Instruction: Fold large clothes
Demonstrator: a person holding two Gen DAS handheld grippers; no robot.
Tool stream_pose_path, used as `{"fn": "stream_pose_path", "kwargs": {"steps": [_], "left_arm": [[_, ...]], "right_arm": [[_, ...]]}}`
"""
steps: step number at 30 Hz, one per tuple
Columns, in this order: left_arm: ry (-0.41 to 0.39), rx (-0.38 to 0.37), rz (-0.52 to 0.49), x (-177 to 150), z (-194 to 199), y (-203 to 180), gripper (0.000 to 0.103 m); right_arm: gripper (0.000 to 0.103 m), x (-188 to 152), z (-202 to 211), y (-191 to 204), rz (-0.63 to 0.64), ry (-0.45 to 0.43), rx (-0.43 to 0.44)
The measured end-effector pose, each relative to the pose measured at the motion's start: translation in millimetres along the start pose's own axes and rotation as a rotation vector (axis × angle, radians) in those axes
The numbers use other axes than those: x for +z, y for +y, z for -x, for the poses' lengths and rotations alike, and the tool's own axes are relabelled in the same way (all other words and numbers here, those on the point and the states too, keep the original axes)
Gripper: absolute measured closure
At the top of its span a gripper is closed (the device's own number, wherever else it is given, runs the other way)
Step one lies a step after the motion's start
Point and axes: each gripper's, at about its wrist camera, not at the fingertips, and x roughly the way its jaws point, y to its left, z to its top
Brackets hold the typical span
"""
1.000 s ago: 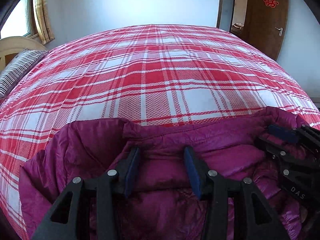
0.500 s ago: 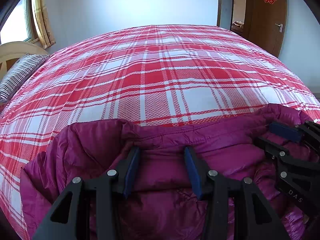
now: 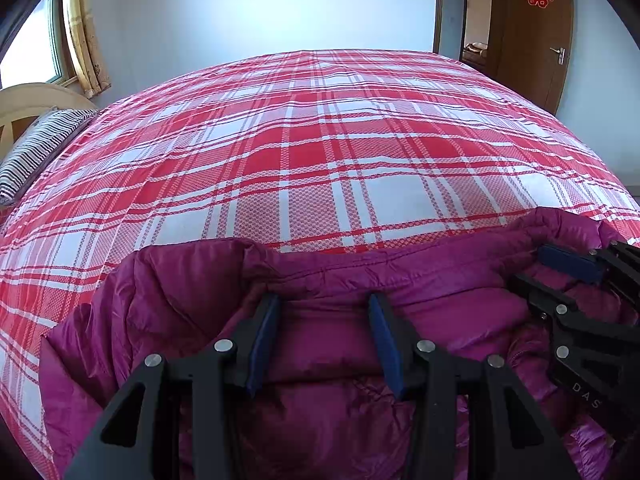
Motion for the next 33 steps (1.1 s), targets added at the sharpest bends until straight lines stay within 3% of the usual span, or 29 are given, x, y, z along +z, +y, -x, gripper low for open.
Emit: {"fn": "stream_pose_path", "kwargs": {"steps": [14, 21, 24, 26, 30, 33], "left_arm": [[0.0, 0.025, -0.019, 1, 0, -4, 0.054], [0.016, 0.164, -0.121, 9, 12, -21, 0.049], [-0.061, 0.076, -0.03, 9, 64, 2, 0.049], [-0.115, 0.009, 0.012, -1, 103, 25, 0.048], [-0.146, -0.031, 0.026, -61, 182, 68, 0.042], [-0.112, -0.053, 0.001, -127, 221, 85, 0.038]], "right_arm": [[0.061, 1, 0, 1, 0.003, 0.002, -0.005], [0.061, 2, -1, -1, 0.001, 0.004, -0.007], [0.056, 7, 6, -3, 0.029, 0.022, 0.009], [0.039, 6, 28, -12, 0.003, -0.004, 0.016], [0.02, -26, 105, -39, -0.108, -0.126, 0.073], [0.018, -73, 151, -53, -0.172, -0.088, 0.127]]}}
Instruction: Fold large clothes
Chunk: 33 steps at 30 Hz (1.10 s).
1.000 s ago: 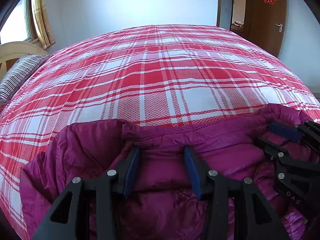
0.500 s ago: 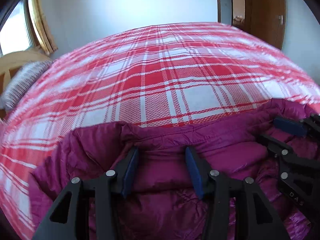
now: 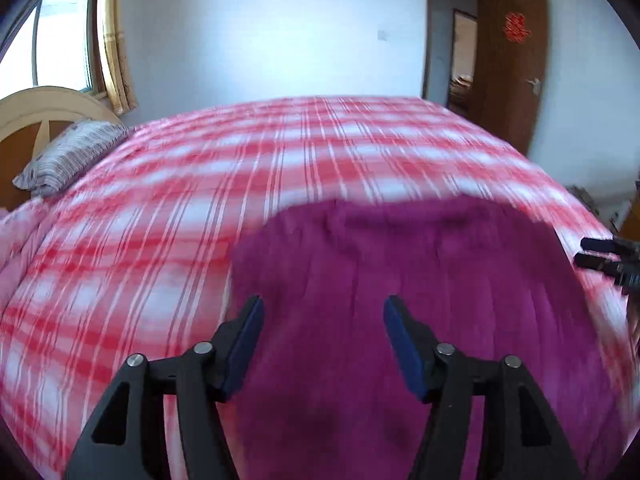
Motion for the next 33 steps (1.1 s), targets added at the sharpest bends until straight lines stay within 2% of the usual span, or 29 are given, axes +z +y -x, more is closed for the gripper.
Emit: {"fn": "stream_pose_path", "kwargs": {"steps": [2, 5, 10, 15, 17, 20, 21, 22, 23, 24, 25, 26, 29, 33], "left_arm": [[0.031, -0.017, 0.014, -42, 24, 6, 0.037], [0.076, -0.03, 0.038, -103, 48, 13, 0.037], [0.129, -0.058, 0.086, -180, 72, 18, 0.037], [0.087, -0.055, 0.076, -213, 95, 10, 0.037], [0.073, -0.052, 0.093, -221, 99, 8, 0.037], [0.07, -0.038, 0.04, -225, 100, 0, 0.039], [0.069, -0.04, 0.029, -226, 102, -2, 0.056], [0.072, -0.056, 0.023, -228, 104, -2, 0.069], [0.081, -0.082, 0.021, -226, 104, 0, 0.087], [0.086, -0.11, 0.024, -224, 108, 0, 0.096], [0.084, -0.133, 0.029, -223, 115, 0, 0.097], [0.074, -0.144, 0.029, -222, 124, 0, 0.097], [-0.009, -0.248, 0.035, -214, 177, 4, 0.097], [-0.095, -0.407, 0.071, -200, 246, 15, 0.097]], "right_arm": [[0.018, -47, 34, -10, -0.05, 0.083, 0.048], [0.018, -111, 80, -13, -0.089, 0.168, 0.049], [0.017, -199, 150, 0, -0.188, 0.223, 0.049], [0.016, -248, 175, 32, -0.207, 0.225, 0.031], [0.016, -257, 169, 43, -0.211, 0.228, 0.024], [0.017, -271, 159, 63, -0.184, 0.237, -0.001], [0.019, -272, 158, 70, -0.169, 0.21, -0.02], [0.029, -272, 156, 74, -0.162, 0.198, -0.029], [0.046, -272, 155, 77, -0.153, 0.195, -0.034], [0.059, -273, 157, 80, -0.141, 0.189, -0.046], [0.091, -270, 157, 82, -0.13, 0.186, -0.018], [0.093, -271, 161, 83, -0.148, 0.185, 0.043], [0.095, -267, 179, 84, -0.16, 0.157, 0.097], [0.096, -262, 237, 75, -0.225, 0.052, 0.195]]}}
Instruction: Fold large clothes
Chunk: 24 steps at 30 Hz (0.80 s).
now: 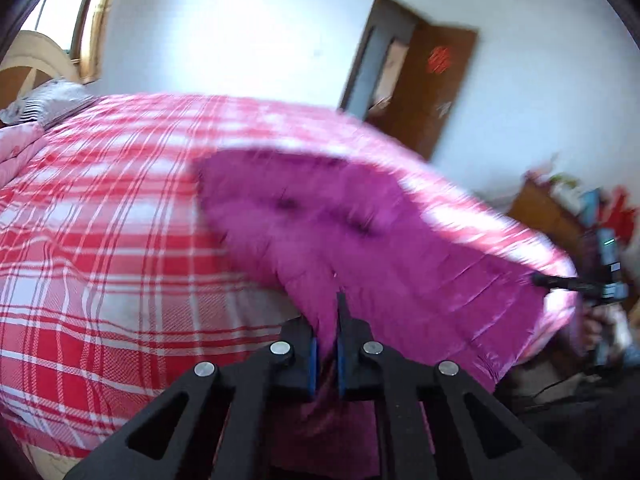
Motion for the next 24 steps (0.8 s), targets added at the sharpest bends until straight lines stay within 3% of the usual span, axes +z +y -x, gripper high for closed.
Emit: {"fn": "stream_pose_path", "kwargs": {"steps": [4, 9, 13, 18, 22, 24], "left_arm": [[-0.095, -0.059, -0.036, 31, 38, -21, 0.097], [-0.092, -0.048, 0.028, 71, -6, 14, 0.097], [-0.035, -0.005, 0.099, 97, -64, 61, 0.096], [0.04, 0.08, 0.207, 117, -127, 120, 0.079], [-0.004, 0.195, 0.22, 126, -120, 144, 0.072], [-0.055, 0.248, 0.242, 130, -109, 156, 0.053]], "right_arm": [[0.096, 14, 76, 17, 0.012, -0.154, 0.076], [0.096, 56, 113, 34, 0.061, -0.327, 0.103], [0.097, 115, 75, 16, 0.012, -0.34, 0.095], [0.097, 182, 3, -25, -0.103, -0.296, 0.03], [0.097, 205, -44, -62, -0.208, -0.221, -0.006], [0.097, 206, -63, -73, -0.23, -0.184, -0.033]]}}
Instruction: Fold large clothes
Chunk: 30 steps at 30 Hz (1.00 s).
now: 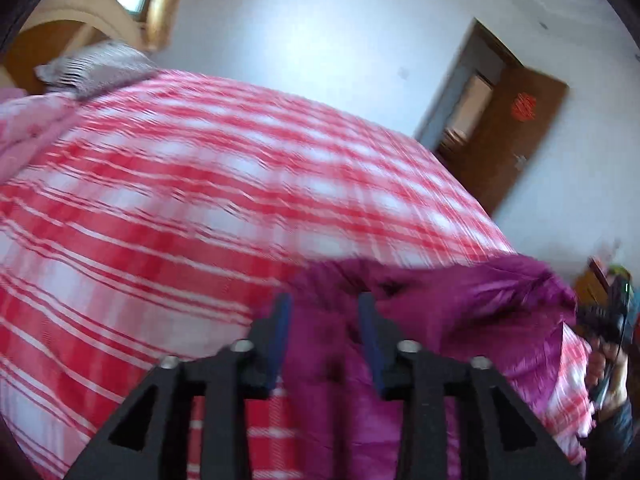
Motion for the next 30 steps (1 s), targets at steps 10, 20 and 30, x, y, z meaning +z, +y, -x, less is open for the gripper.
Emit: {"fn": "stream_pose_path", "kwargs": {"steps": [10, 20, 30], "left_arm": [[-0.033, 0.017, -0.236, -28, -33, -94, 0.033], [-0.004, 0.322, -0.471, -60, -109, -129, 0.033], [-0.003, 0.321, -0.371, -34, -118, -124, 0.033]], "right_arm": [[0.097, 23, -81, 14, 0.044, 0.072, -0.052], [0.011, 9, -83, 41, 0.091, -0.058, -0.181], [0.045, -63, -154, 148, 0.615, 0.188, -0.17]]}}
